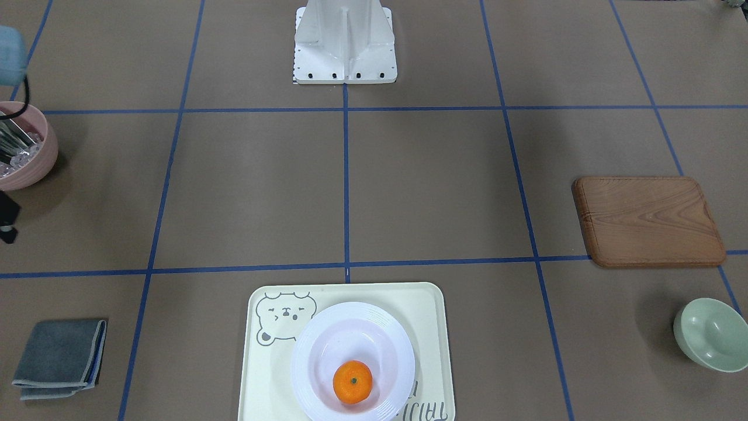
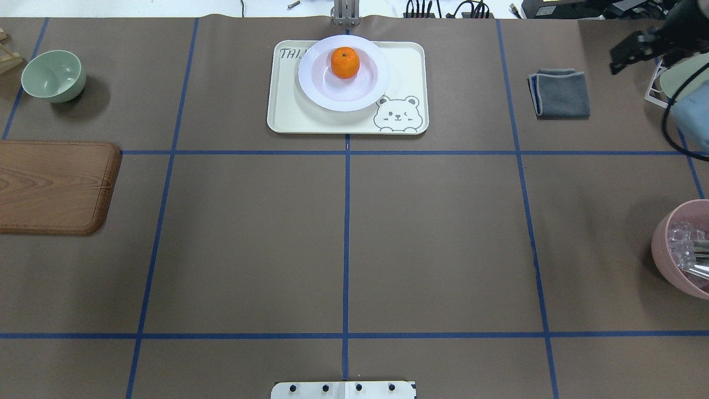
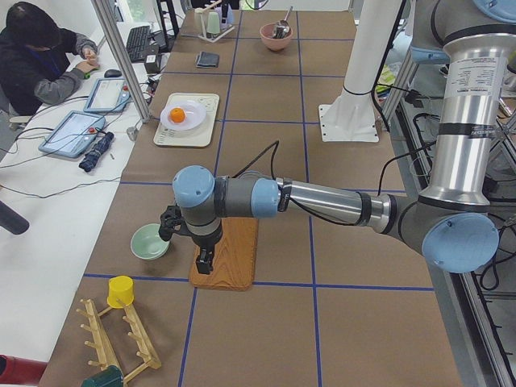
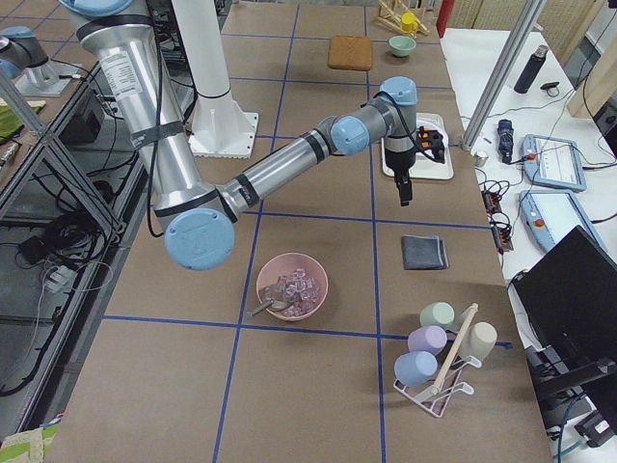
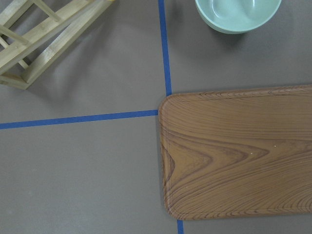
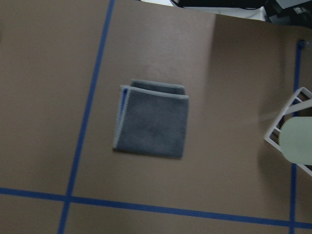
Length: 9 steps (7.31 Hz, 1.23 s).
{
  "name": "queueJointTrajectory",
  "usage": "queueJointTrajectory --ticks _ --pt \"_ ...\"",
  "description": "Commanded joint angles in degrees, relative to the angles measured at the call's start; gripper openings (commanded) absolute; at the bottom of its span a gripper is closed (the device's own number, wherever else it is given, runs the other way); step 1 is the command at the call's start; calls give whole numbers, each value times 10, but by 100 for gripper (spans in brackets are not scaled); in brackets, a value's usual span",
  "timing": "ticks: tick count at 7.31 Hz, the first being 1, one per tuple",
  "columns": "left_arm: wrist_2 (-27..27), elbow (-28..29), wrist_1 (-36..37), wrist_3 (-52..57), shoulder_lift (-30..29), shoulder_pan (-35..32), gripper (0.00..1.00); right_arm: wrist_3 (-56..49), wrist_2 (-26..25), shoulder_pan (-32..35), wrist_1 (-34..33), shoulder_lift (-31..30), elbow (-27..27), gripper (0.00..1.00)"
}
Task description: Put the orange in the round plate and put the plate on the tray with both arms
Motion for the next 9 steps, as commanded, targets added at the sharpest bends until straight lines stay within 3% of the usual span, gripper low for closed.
queueJointTrajectory --ticks 1,4,6,9 --pt "-3 0 0 0 0 0 98 -182 45 86 -23 -72 -20 100" --pt "-3 0 0 3 8 0 98 -407 41 175 -162 -94 -24 100" --pt "-2 -5 -10 -1 21 0 98 -418 35 203 -157 -149 -21 100" --pt "-3 -22 -58 -2 63 -1 98 -410 36 203 -156 -162 -22 100"
